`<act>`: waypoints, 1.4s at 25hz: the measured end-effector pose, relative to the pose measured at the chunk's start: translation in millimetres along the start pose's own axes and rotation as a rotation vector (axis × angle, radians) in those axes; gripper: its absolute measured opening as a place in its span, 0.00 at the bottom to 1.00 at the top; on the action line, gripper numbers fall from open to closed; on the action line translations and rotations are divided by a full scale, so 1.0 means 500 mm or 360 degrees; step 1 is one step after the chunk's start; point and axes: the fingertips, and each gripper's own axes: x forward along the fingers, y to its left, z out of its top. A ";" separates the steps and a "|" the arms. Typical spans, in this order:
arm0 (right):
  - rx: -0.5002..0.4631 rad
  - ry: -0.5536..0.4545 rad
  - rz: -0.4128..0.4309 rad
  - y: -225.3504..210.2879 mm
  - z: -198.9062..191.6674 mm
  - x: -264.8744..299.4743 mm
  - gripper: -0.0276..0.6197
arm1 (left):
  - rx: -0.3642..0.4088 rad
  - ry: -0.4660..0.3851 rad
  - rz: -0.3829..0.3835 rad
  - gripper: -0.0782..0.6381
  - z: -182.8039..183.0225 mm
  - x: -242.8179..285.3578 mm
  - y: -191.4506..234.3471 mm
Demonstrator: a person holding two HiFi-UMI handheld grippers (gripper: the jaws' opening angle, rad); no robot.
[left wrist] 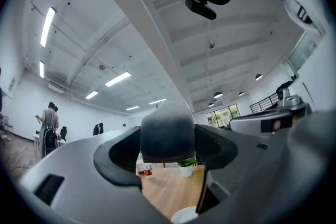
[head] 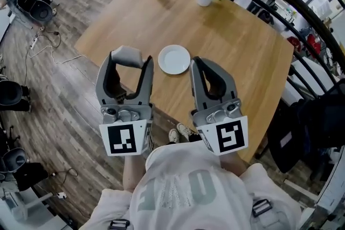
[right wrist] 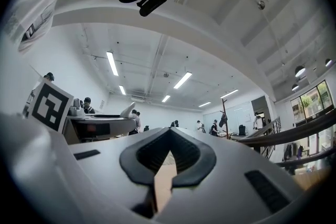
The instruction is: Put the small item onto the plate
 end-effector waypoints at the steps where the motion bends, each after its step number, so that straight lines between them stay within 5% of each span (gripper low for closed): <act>1: -0.0003 0.0005 -0.0002 -0.005 -0.002 0.001 0.07 | -0.0032 0.0007 -0.0003 0.54 -0.001 0.010 0.001; 7: 0.0006 0.0097 -0.0044 -0.034 -0.024 0.007 0.07 | -0.0090 0.0276 -0.0101 0.54 -0.070 0.069 -0.005; 23: 0.0152 0.0333 -0.0267 -0.167 -0.168 -0.029 0.07 | -0.0143 0.1219 -0.0461 0.54 -0.540 0.190 -0.137; 29: 0.0195 0.0408 -0.0381 -0.232 -0.214 -0.069 0.07 | -0.0042 0.1560 -0.0548 0.54 -0.686 0.186 -0.174; 35: 0.0198 0.0475 -0.0467 -0.251 -0.247 -0.081 0.07 | -0.0102 0.1850 -0.0610 0.54 -0.797 0.161 -0.183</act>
